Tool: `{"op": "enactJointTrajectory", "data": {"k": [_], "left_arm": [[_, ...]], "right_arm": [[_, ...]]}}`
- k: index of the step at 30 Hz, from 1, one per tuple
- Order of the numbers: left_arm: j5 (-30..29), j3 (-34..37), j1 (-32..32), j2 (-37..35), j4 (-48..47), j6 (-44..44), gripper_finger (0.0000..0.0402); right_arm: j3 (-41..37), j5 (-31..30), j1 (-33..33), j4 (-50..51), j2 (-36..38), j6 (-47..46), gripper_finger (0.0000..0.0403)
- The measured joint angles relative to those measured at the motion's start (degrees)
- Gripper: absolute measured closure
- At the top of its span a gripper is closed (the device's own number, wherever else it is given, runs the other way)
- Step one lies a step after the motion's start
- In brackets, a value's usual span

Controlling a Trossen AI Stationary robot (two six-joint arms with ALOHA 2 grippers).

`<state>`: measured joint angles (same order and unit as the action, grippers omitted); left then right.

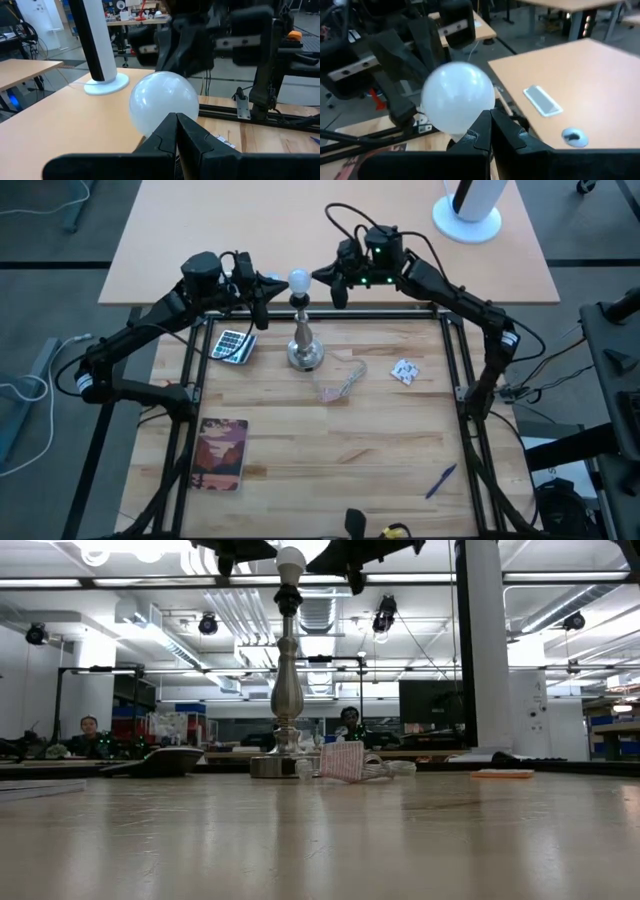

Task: Screw lightbulb
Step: Insert the lightbulb into the lamp

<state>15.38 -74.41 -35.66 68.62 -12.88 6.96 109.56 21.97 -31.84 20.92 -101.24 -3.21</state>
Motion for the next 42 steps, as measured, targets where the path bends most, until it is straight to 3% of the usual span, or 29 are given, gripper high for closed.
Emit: {"op": "enactJointTrajectory", "data": {"k": [6,18,35,42], "left_arm": [[-0.4,0.0,0.0,-0.1,-0.8,0.0,0.0401],[-10.4,0.0,0.0,0.0,-0.7,-0.2,0.0401],[-10.1,0.0,0.0,-4.2,-1.1,-1.7,0.0401],[-4.2,0.0,0.3,-7.8,-1.6,-1.8,0.0401]], "right_arm": [[0.0,0.5,0.8,-0.3,-0.8,-1.3,0.0403],[0.7,2.9,2.2,0.2,-0.6,-3.5,0.0403],[0.9,-4.5,1.7,4.9,4.2,-1.9,0.0403],[0.8,-3.7,1.1,3.4,5.6,0.0,0.0403]]}}
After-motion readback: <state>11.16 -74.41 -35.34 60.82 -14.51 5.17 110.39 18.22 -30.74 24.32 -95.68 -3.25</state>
